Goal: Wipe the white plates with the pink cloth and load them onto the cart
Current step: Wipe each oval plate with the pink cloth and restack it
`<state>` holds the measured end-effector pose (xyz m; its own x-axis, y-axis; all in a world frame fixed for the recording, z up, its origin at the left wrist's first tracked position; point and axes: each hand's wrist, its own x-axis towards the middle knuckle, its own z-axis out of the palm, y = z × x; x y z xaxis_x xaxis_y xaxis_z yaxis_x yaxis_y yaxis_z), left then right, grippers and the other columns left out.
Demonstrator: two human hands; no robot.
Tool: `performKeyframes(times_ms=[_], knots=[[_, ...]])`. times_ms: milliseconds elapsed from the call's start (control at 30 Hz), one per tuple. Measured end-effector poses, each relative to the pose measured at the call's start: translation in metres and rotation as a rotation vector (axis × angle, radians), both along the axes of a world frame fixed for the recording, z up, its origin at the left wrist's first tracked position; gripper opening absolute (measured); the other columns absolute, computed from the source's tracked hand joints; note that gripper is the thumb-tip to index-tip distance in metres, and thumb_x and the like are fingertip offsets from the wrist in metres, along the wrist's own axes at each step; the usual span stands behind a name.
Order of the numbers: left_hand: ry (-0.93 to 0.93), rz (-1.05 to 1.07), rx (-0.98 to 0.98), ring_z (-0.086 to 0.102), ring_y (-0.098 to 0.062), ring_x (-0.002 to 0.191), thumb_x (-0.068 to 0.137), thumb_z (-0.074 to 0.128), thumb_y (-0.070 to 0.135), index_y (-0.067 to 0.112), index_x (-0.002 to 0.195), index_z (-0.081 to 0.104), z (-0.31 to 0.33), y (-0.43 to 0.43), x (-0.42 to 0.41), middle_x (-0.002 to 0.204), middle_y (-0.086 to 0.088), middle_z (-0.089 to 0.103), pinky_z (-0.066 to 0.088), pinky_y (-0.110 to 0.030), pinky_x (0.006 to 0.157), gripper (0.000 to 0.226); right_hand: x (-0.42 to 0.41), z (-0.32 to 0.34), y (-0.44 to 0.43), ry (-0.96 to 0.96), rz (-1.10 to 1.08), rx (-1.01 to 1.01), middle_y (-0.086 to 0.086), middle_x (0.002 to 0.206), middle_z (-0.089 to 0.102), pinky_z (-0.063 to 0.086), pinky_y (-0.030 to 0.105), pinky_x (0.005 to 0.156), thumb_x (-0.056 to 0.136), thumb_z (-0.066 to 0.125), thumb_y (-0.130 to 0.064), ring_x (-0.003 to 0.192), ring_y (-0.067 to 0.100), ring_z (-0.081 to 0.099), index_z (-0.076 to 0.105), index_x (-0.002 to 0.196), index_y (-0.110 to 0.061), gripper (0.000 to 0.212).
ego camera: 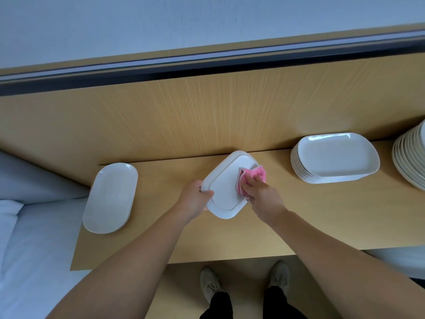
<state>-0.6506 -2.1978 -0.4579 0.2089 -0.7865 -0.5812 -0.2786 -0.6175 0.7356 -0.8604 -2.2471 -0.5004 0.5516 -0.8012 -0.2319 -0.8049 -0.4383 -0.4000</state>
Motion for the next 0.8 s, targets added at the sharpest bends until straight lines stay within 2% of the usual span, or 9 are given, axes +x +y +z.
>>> performKeyframes(times_ms=[67,167,233,333,433,533,600,700,800], knots=[[-0.003,0.005,-0.001,0.064,-0.018,0.097,0.094,0.054,0.014,0.013,0.111,0.061,0.002,0.002,-0.001,0.107,-0.004,0.065,0.057,-0.028,0.07,0.018,0.0,0.0,0.019,-0.017,0.089,-0.004,-0.005,0.156,0.03,0.052,0.044,0.09,0.092,0.05,0.001,0.146,0.028,0.025,0.036,0.148,-0.015,0.06],[-0.014,-0.008,-0.012,0.064,-0.021,0.094,0.091,0.054,0.012,0.016,0.098,0.062,0.008,0.006,0.0,0.101,-0.005,0.066,0.056,-0.031,0.07,0.011,-0.007,0.0,0.03,-0.066,0.234,0.005,-0.011,0.157,0.028,0.045,0.036,0.105,0.092,0.048,0.004,0.148,0.019,0.019,0.035,0.149,-0.022,0.064],[-0.015,-0.015,-0.021,0.065,-0.024,0.093,0.087,0.057,0.014,0.016,0.095,0.062,0.016,0.008,0.002,0.1,-0.007,0.067,0.058,-0.038,0.075,0.01,-0.012,0.005,0.028,-0.19,0.191,0.031,-0.015,0.155,0.029,0.042,0.032,0.109,0.091,0.049,0.005,0.147,0.015,0.022,0.037,0.149,-0.025,0.066],[-0.065,-0.006,-0.035,0.061,-0.023,0.082,0.078,0.057,0.021,0.015,0.094,0.059,0.034,0.014,0.003,0.095,-0.007,0.065,0.052,-0.039,0.072,0.016,-0.019,0.021,0.021,-0.419,0.049,0.014,-0.019,0.148,0.034,0.049,0.03,0.101,0.087,0.051,0.012,0.139,0.018,0.04,0.051,0.14,-0.025,0.065],[-0.128,-0.018,-0.083,0.049,-0.018,0.072,0.08,0.056,0.017,0.01,0.096,0.057,0.053,0.025,0.008,0.085,-0.002,0.056,0.04,-0.031,0.065,0.017,-0.017,0.043,0.008,-0.541,0.005,-0.02,-0.016,0.146,0.042,0.047,0.009,0.09,0.085,0.051,0.016,0.116,0.022,0.06,0.059,0.134,-0.021,0.062],[-0.235,0.004,-0.125,0.057,-0.018,0.079,0.087,0.057,0.018,0.015,0.104,0.058,0.069,0.045,0.025,0.092,-0.002,0.062,0.044,-0.03,0.067,0.018,-0.001,0.066,-0.005,-0.628,0.068,0.006,-0.016,0.144,0.046,0.04,-0.001,0.082,0.087,0.051,0.018,0.096,0.007,0.052,0.058,0.134,-0.019,0.06],[-0.295,0.031,-0.163,0.06,-0.02,0.085,0.088,0.059,0.023,0.02,0.103,0.059,0.078,0.061,0.038,0.094,-0.003,0.064,0.047,-0.03,0.069,0.015,0.016,0.076,-0.01,-0.653,0.143,0.009,-0.011,0.145,0.048,0.041,0.002,0.083,0.088,0.051,0.017,0.092,0.0,0.047,0.058,0.134,-0.021,0.06],[-0.423,0.079,-0.234,0.057,-0.014,0.08,0.089,0.06,0.024,0.023,0.096,0.058,0.09,0.085,0.053,0.086,0.004,0.06,0.041,-0.022,0.062,0.008,0.043,0.087,-0.012,-0.68,0.242,0.045,-0.014,0.147,0.045,0.047,0.015,0.088,0.089,0.051,0.015,0.086,-0.007,0.049,0.057,0.135,-0.025,0.061],[-0.507,0.185,-0.287,0.057,-0.012,0.078,0.089,0.062,0.022,0.024,0.096,0.059,0.101,0.106,0.065,0.086,0.006,0.062,0.04,-0.022,0.062,0.008,0.064,0.095,-0.011,-0.697,0.343,0.015,-0.011,0.148,0.044,0.049,0.033,0.1,0.088,0.052,0.015,0.098,0.003,0.047,0.056,0.137,-0.024,0.063]])
